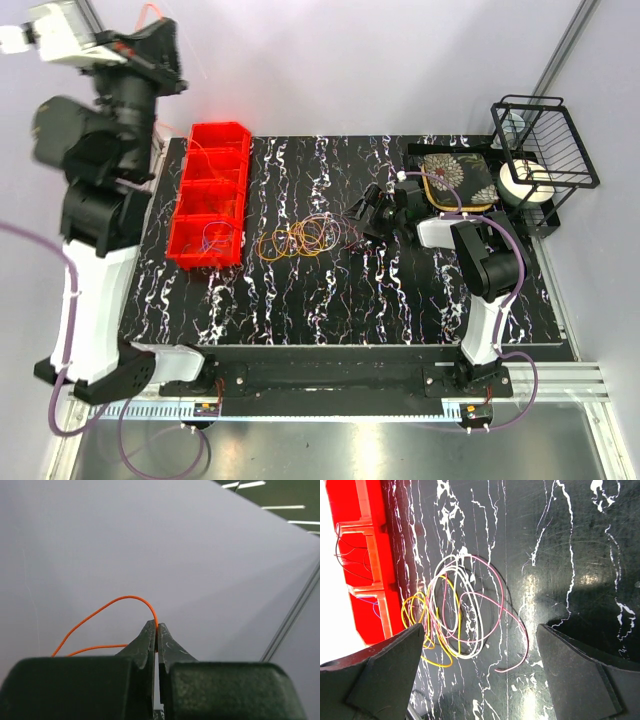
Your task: Untangle the cables
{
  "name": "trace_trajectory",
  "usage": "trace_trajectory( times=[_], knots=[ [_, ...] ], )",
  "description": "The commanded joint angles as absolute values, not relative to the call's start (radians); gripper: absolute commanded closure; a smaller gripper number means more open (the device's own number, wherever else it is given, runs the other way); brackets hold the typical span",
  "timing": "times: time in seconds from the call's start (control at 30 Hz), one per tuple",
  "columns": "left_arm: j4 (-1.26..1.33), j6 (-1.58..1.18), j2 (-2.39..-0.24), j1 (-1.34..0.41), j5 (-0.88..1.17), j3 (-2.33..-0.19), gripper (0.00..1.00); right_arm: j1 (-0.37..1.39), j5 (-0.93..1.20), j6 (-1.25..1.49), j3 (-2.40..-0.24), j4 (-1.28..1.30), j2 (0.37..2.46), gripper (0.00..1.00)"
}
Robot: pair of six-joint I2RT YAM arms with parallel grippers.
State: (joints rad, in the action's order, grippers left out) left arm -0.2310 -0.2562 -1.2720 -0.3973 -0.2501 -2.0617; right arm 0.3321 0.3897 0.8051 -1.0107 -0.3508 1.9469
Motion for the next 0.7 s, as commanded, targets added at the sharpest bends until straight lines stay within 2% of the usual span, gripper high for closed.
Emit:
trace_trajectory(
  times=[0.0,0.3,0.53,0.67],
  knots=[
    [-0.228,-0.203,-1.299,-0.394,-0.279,-2.068,1.00,0.339,0.416,0.801,-1.042,-0.336,1.931,0.00],
    [-0.144,-0.153,-1.204,-0.376,-0.377,-1.827,1.00,0.339,0.425,0.798,-1.049,-0.325,1.937,0.00],
    [-0.152,-0.184,-1.209,-0.302,-0.359,-1.822,1.00,0.339,0.431,0.799,-1.057,-0.319,1.948,0.00],
    [-0.181,-0.210,-1.262,-0.253,-0.311,-1.893,1.00,0.339,0.439,0.802,-1.060,-0.321,1.957,0.00]
  ],
)
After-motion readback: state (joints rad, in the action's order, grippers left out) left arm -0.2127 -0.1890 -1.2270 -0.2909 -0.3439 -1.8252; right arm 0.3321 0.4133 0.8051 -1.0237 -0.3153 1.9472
